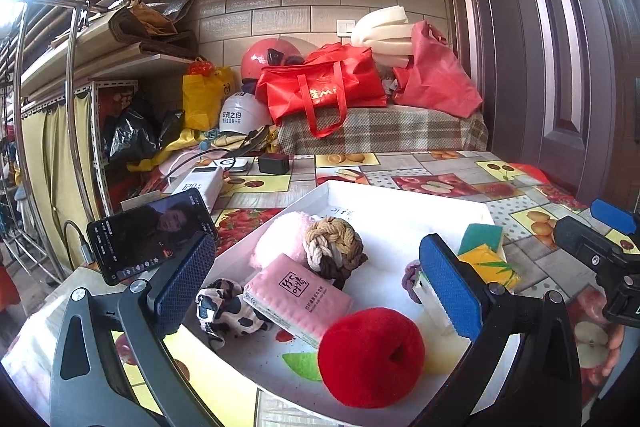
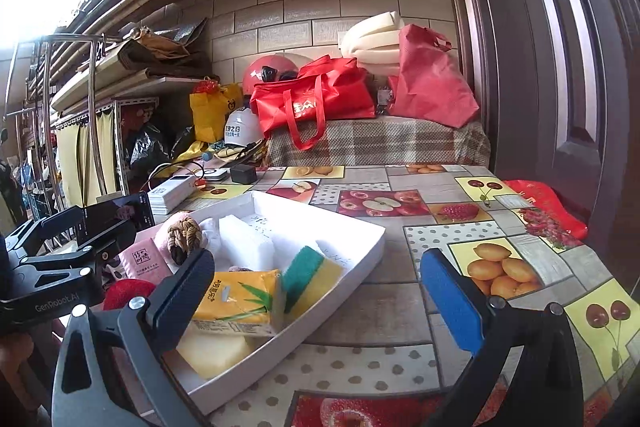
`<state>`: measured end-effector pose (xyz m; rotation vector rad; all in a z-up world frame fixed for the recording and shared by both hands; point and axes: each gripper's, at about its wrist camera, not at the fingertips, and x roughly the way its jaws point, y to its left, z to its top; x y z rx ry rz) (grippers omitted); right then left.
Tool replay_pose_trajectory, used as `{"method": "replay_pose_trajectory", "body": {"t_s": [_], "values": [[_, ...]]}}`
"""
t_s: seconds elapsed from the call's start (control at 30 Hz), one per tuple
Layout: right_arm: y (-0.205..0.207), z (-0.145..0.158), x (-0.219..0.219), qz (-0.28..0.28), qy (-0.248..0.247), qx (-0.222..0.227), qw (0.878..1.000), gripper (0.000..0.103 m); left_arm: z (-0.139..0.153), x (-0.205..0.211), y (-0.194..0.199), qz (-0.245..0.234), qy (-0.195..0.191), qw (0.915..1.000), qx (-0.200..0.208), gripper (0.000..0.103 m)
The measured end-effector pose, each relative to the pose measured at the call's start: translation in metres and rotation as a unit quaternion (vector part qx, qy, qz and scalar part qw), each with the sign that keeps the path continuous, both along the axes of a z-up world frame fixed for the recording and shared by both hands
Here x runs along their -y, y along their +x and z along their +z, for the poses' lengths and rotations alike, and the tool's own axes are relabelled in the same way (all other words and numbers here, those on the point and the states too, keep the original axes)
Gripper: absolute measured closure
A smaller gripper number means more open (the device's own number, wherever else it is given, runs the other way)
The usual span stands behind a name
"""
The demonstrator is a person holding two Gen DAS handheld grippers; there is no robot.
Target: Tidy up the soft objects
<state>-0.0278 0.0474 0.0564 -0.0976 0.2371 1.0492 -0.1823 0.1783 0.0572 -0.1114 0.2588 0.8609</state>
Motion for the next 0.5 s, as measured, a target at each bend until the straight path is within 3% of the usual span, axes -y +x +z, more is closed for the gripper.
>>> {"method": "replay_pose_trajectory", "body": {"t_s": [0.27,0.5], "values": [[-0.005,0.008,0.052,-0.099,0.009,0.027,0.995,0.0,-0.004,0.03,0.01,-0.011,-0.011,0.9984,-0.054,0.0],[-0.008,0.017,0.105,-0.104,0.098,-0.003,0.99,0.0,0.008,0.072,-0.003,0.02,0.025,0.999,-0.031,0.0]]}}
